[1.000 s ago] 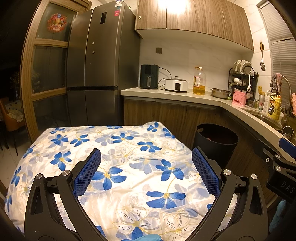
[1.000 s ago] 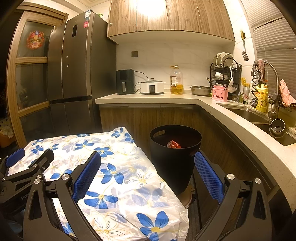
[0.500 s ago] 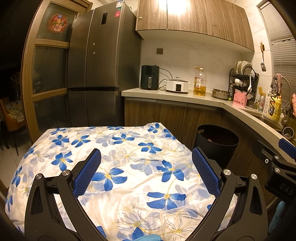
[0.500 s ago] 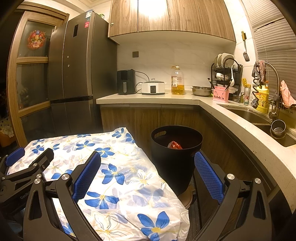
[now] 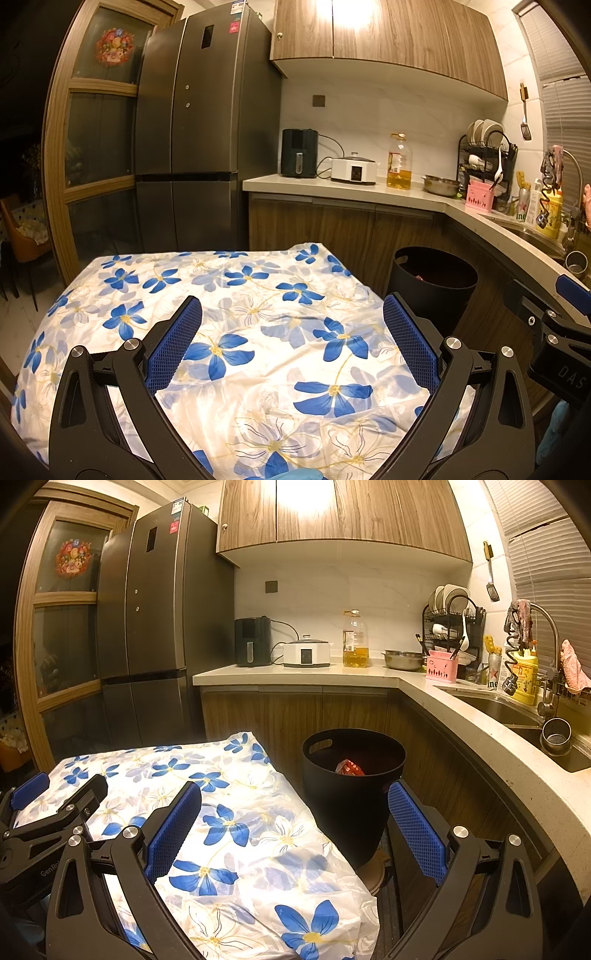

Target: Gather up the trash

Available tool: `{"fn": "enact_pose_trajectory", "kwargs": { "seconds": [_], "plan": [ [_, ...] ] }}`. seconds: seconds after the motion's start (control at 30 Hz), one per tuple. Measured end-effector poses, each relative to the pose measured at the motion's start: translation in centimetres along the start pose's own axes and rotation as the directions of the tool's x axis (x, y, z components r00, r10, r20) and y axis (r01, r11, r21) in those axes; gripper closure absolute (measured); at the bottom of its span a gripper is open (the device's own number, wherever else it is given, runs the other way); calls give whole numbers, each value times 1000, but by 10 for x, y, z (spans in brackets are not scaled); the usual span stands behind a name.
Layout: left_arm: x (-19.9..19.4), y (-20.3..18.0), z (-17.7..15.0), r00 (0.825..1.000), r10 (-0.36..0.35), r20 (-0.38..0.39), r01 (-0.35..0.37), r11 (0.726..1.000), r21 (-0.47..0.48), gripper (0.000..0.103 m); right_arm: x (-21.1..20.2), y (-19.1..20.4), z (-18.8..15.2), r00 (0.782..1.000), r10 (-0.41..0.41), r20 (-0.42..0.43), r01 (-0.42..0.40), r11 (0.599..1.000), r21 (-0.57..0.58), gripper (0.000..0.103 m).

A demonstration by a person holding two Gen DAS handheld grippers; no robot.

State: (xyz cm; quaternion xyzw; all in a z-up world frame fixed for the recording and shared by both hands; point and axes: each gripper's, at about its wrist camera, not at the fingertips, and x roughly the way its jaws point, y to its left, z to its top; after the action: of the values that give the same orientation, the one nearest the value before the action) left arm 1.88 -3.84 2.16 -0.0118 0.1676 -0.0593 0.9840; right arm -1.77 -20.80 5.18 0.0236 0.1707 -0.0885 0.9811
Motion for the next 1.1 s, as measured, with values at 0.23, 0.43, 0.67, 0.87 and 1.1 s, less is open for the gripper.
{"fn": "enact_pose_trajectory", "kwargs": {
  "seconds": [0.23,0.43,0.67,0.87,1.1],
  "plan": [
    [1,-4,0,1000,5,-5,-5,1000,24,20,-1,-5,-1,1000,0,0,0,1000,6,6],
    [3,-7,-1,1000,12,-9,-12,1000,28,21,0,-8,-2,1000,2,-3,-2,1000,9,6],
    [5,-6,-1,1000,22,-22,-22,1000,7,20,0,-8,-2,1000,5,-6,-4,1000,10,6],
    [4,-8,-2,999,23,-23,-23,1000,3,20,2,-11,-3,1000,7,-9,-7,1000,14,6],
    [3,-8,-2,999,23,-26,-23,1000,1,20,3,-11,-3,1000,8,-11,-8,1000,15,6]
  ]
}}
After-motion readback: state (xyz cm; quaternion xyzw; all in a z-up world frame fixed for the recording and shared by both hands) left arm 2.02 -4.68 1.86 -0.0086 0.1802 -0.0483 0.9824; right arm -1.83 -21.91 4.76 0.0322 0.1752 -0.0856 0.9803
